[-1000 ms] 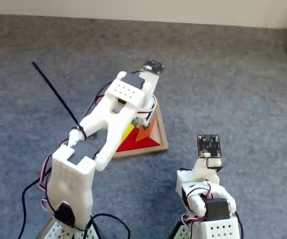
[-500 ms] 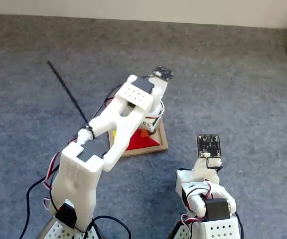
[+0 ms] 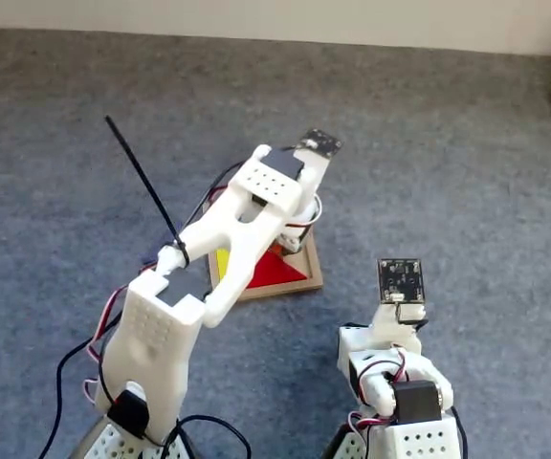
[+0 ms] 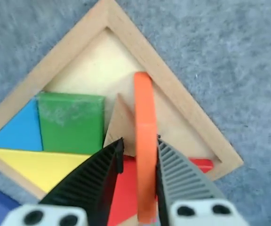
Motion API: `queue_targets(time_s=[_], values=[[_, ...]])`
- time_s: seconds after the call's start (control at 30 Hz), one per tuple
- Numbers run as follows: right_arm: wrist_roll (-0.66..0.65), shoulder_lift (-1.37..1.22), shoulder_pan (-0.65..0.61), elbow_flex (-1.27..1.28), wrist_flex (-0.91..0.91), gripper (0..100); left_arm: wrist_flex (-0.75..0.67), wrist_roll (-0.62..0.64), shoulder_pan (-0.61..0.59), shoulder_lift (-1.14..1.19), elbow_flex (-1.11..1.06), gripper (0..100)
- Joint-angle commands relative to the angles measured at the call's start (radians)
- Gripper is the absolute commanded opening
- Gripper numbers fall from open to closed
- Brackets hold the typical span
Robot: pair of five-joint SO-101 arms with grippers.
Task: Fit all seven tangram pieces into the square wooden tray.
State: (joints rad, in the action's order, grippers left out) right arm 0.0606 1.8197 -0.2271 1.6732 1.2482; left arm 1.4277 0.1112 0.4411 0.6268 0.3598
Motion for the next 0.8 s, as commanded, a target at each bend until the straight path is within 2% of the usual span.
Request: queue_targets(time_s=[0.0, 0.17, 0.5, 0.77], values=[[-0.011, 0.016, 0.012, 0.127, 0.007, 0.4, 0.087, -0.003, 0.033, -0.013, 0.119, 11], [-0.011, 0.016, 0.012, 0.127, 0.007, 0.4, 0.175, -0.003, 0.061, -0.005, 0.219, 11], [-0.011, 0.016, 0.012, 0.127, 0.007, 0.4, 0.178, -0.003, 0.097, -0.008, 0.231, 11], [-0.009, 0.016, 0.012, 0.127, 0.007, 0.4, 0.239, -0.003, 0.013, -0.073, 0.266, 11]])
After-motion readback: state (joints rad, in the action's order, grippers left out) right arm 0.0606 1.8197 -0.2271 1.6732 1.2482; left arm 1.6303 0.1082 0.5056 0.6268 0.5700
